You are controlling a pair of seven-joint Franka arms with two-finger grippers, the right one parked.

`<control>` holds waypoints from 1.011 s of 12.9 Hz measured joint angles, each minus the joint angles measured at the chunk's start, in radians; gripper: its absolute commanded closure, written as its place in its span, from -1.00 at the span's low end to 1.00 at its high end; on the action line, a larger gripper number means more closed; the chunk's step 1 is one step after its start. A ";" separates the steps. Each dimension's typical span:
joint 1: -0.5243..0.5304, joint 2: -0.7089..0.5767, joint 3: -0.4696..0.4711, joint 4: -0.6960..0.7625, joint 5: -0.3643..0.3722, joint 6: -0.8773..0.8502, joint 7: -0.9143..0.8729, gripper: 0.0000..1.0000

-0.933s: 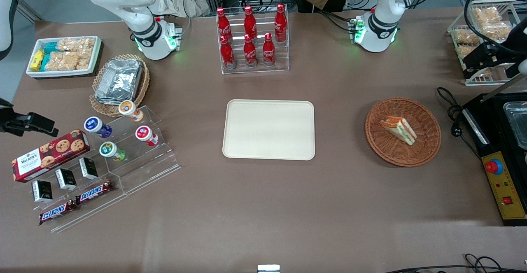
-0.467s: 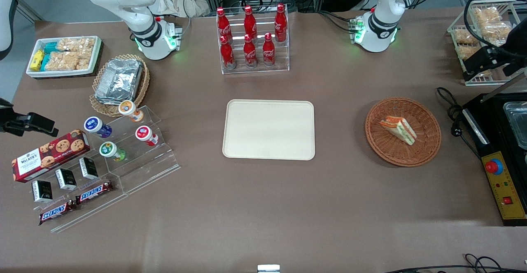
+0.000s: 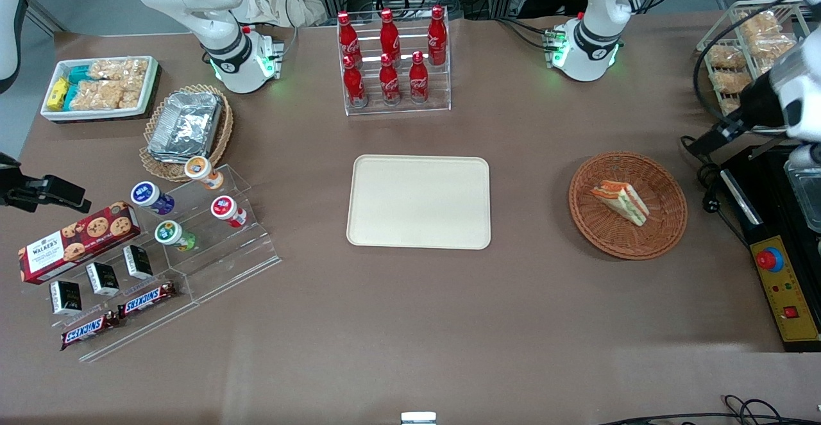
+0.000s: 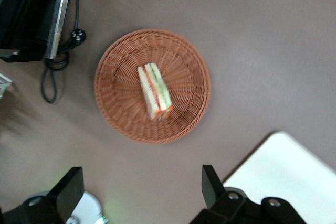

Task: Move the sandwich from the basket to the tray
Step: 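Move the left gripper over the wicker basket and lower onto the sandwich, then close the left gripper on the wrapped sandwich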

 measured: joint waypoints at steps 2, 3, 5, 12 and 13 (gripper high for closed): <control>0.000 -0.027 -0.002 -0.185 0.002 0.185 -0.103 -1.00; 0.000 -0.034 -0.004 -0.273 0.003 0.283 -0.164 -1.00; 0.000 -0.030 -0.004 -0.412 0.007 0.453 -0.269 -1.00; 0.015 0.093 0.002 -0.677 0.006 0.932 -0.389 -1.00; 0.017 0.115 0.002 -0.700 0.005 0.988 -0.391 -1.00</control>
